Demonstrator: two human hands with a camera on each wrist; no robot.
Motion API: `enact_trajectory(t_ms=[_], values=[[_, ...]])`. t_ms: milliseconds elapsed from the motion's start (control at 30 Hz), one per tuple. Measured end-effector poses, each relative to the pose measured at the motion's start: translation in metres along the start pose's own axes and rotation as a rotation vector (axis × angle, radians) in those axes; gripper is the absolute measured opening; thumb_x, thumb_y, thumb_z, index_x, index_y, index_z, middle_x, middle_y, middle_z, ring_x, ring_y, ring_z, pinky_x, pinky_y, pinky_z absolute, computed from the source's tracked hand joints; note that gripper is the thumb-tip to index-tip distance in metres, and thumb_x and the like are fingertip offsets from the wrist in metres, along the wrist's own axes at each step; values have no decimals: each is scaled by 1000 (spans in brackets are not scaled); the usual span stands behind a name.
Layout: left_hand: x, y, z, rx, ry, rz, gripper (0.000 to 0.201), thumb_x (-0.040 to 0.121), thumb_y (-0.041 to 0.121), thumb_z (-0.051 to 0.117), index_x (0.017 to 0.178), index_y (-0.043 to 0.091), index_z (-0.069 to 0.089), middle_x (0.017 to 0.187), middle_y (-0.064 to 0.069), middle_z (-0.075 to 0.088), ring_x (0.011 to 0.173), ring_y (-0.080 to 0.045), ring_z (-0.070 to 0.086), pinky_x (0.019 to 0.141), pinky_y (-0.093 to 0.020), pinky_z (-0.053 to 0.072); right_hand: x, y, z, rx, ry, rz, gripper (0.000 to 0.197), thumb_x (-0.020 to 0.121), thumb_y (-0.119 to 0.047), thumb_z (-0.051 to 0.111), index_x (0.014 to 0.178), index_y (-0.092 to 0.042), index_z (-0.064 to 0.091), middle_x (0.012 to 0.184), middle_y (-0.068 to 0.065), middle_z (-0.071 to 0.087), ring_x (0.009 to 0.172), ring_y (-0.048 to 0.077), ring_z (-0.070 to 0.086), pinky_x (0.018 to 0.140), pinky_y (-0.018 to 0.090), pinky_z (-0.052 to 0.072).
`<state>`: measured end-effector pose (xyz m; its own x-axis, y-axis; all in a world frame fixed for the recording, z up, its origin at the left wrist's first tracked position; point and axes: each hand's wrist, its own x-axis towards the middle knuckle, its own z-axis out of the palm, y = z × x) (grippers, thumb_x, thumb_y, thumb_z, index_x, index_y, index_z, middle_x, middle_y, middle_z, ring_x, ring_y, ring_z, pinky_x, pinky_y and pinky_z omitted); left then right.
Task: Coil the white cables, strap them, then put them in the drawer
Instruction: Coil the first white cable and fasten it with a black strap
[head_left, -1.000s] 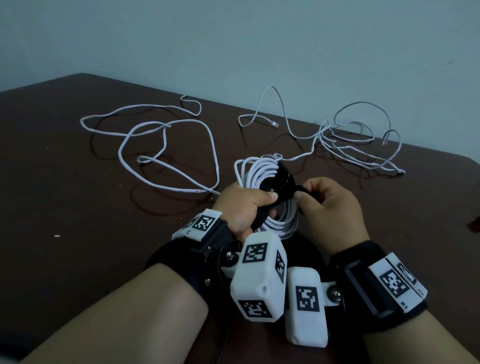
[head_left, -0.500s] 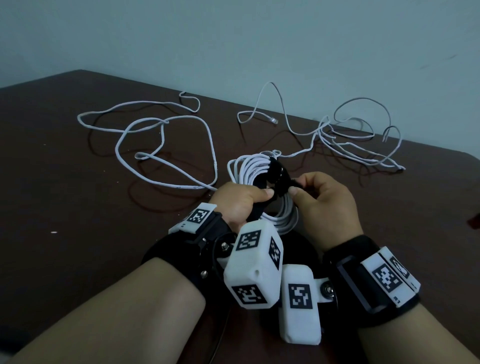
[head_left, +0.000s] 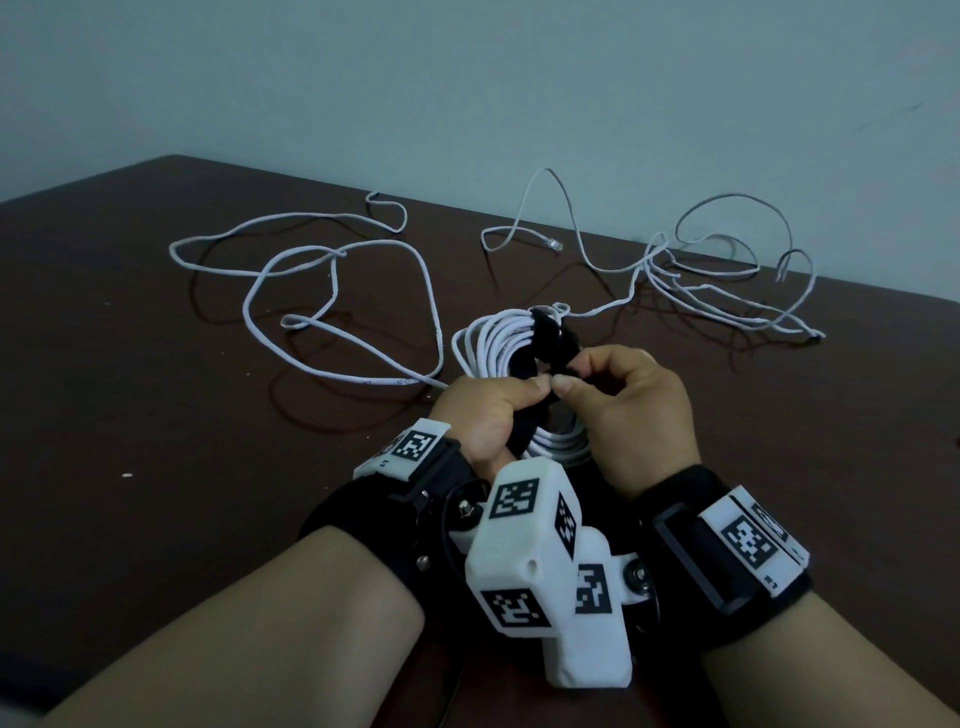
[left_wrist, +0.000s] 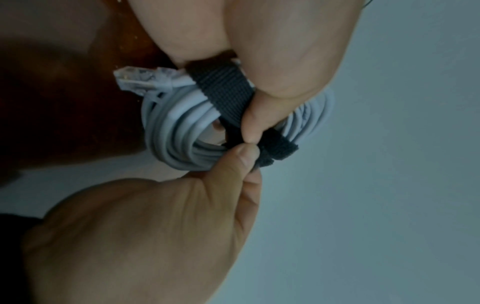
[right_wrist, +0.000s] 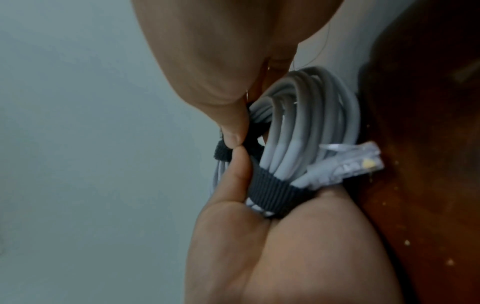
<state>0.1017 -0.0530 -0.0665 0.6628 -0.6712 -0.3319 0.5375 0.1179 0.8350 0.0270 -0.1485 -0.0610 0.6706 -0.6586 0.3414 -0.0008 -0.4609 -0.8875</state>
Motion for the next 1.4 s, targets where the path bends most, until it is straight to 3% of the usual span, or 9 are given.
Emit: enact_trajectory(t_ms=[333,533,667,833,933,1000,1133,1233,1400], values=[[2,1,0,-52,-25,-71,29,89,13,58,107,-10,63,114,-31,63,108,-43,61,98,-56,45,0,1,1,53,-5,29,24,73,-6,74,63,-24,63,90,-9,57,76,-6,57,68,-1,43],[1,2,0,-86,-58,-78,20,92,14,55,93,-4,64,88,-21,67,82,-34,65,79,-44,52,-3,-2,1,33,-78,21,23,79,-11,70,69,-31,66,96,-9,52,86,-18,51,74,-4,38],[2,2,-2,-76,-50,-78,23,92,16,55,99,-5,64,89,-21,67,80,-33,66,73,-41,53,-3,-2,1,16,-109,17,20,82,-12,67,74,-30,67,100,-5,53,82,-28,45,70,-9,34],[3,1,1,-89,-28,-76,31,92,18,54,110,-6,63,108,-25,67,99,-39,64,90,-49,50,-3,-3,-2,25,-137,42,19,90,-17,55,80,-26,68,108,-1,53,93,-13,49,76,-6,36],[4,0,4,-118,4,-27,23,91,11,55,104,-5,65,103,-24,68,97,-37,65,91,-48,50,-4,3,-3,78,-65,56,24,93,-22,51,82,-32,70,110,-2,60,104,5,57,95,23,46],[7,-1,6,-127,26,12,23,90,8,56,104,-7,65,104,-24,68,98,-36,65,92,-46,51,-2,6,-3,111,5,82,19,88,-28,51,83,-33,68,106,2,65,99,14,63,89,34,50],[10,-2,6,-151,24,45,14,89,5,56,86,-3,66,84,-15,67,78,-25,65,78,-34,52,3,9,-7,137,105,131,15,88,-19,57,84,-33,54,87,-8,62,79,7,59,75,27,45],[11,-2,6,-182,7,77,17,89,5,55,78,0,67,76,-11,68,70,-20,64,69,-30,51,5,10,-9,154,115,161,21,84,-20,62,95,-33,49,94,-13,55,87,5,56,78,25,44],[6,0,7,-189,-58,66,21,90,11,53,96,-3,68,86,-17,72,77,-26,70,72,-33,56,3,9,-10,220,-11,265,26,85,-18,61,110,-25,55,94,3,68,85,15,66,79,29,52]])
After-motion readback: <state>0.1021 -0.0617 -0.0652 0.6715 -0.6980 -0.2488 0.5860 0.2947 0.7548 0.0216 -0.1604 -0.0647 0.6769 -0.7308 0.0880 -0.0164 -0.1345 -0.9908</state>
